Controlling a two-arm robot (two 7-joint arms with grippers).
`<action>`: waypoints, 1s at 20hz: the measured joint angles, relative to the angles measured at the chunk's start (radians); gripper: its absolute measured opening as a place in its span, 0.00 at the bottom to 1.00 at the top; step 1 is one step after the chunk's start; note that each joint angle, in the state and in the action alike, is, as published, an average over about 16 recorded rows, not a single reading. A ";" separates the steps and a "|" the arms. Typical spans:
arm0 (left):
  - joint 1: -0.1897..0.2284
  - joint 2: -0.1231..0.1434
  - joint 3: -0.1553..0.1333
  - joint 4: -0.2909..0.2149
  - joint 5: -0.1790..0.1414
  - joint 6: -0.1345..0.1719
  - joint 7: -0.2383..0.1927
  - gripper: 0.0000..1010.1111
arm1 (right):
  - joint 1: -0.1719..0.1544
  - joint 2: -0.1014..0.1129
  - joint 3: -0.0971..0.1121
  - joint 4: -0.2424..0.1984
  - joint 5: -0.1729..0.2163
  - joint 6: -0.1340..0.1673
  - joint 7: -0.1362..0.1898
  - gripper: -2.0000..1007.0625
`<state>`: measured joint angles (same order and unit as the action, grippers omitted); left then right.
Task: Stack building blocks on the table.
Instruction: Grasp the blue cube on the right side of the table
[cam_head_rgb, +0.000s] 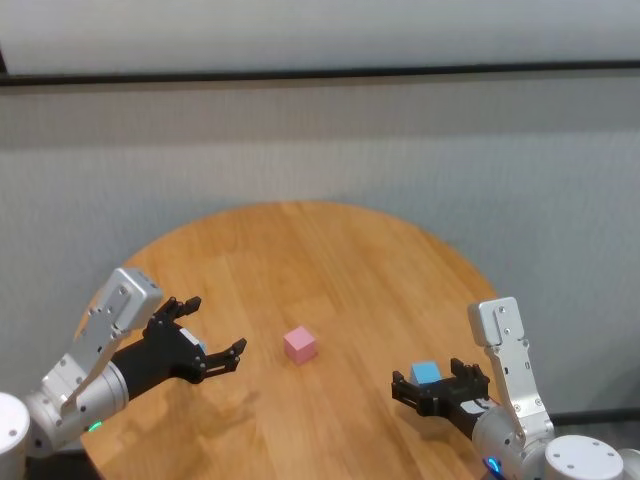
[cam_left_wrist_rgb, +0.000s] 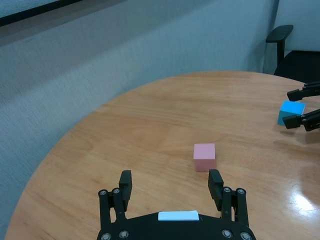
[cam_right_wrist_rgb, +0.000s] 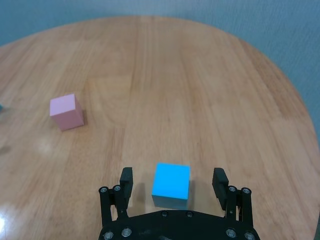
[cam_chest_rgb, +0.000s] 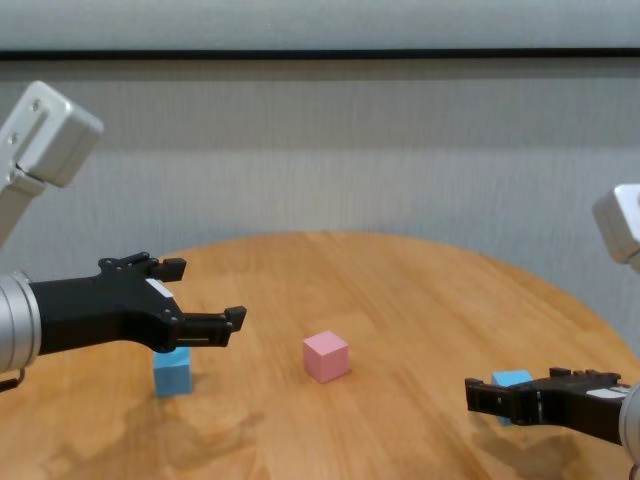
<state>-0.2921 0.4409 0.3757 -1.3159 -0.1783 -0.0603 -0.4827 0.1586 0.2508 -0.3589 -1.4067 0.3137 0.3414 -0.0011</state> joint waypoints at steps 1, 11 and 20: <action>0.000 0.000 0.000 0.000 0.000 0.000 0.000 0.99 | 0.001 -0.001 0.001 0.002 -0.002 0.001 0.001 1.00; 0.000 0.000 0.000 0.000 0.000 0.000 0.000 0.99 | 0.004 -0.013 0.010 0.014 -0.023 0.009 0.011 0.97; 0.000 0.000 0.000 0.000 0.000 0.000 0.000 0.99 | 0.002 -0.026 0.027 0.019 -0.038 0.012 0.012 0.82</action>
<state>-0.2921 0.4409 0.3757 -1.3159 -0.1782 -0.0603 -0.4827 0.1611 0.2247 -0.3321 -1.3881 0.2756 0.3539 0.0113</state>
